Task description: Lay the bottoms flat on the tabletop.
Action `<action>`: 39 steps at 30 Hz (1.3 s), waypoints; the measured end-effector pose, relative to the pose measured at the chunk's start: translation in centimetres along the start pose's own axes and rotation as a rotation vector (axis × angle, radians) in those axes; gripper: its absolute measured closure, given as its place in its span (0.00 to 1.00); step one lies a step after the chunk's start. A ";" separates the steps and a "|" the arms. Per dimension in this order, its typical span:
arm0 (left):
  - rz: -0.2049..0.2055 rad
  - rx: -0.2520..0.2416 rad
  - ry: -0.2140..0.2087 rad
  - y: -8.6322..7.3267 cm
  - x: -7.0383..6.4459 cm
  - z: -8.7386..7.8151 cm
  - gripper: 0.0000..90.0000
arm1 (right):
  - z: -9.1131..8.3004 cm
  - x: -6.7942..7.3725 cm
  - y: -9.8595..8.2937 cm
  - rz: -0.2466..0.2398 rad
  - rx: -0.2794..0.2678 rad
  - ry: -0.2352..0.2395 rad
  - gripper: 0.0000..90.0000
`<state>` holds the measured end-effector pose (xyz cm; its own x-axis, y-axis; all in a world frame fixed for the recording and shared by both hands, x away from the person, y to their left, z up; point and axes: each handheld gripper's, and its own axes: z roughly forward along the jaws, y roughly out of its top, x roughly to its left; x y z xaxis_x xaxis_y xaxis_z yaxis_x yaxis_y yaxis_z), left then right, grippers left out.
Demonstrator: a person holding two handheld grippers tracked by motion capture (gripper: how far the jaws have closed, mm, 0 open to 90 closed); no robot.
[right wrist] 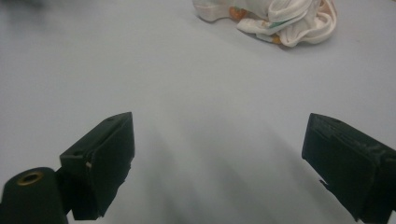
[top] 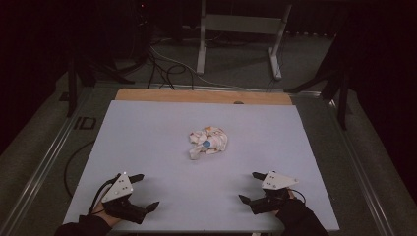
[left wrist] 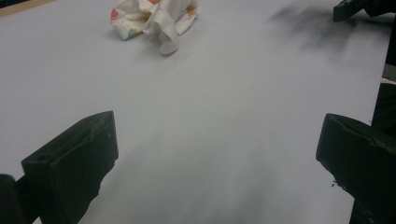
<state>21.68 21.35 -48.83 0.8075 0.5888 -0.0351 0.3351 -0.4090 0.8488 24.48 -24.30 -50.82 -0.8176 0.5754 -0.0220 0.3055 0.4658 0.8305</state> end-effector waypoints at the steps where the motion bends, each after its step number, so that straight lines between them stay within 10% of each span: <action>1: 0.001 0.003 0.001 0.0 0.0 0.0 0.00 | 0.0 0.0 0.0 -0.002 0.001 0.004 0.10; 22: 0.014 0.011 -0.026 0.0 -0.2 0.2 0.00 | 0.2 0.6 0.5 -0.008 0.001 0.039 0.10; 39: 0.069 0.043 -0.148 1.9 -1.4 1.0 0.00 | -0.6 1.4 2.0 -0.016 -0.001 0.041 0.11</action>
<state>21.65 19.06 -47.70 0.8909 0.4506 -0.0575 0.2941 -0.4759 0.8289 23.71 -22.94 -48.83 -0.8415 0.5401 -0.0127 0.2919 0.4744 0.8305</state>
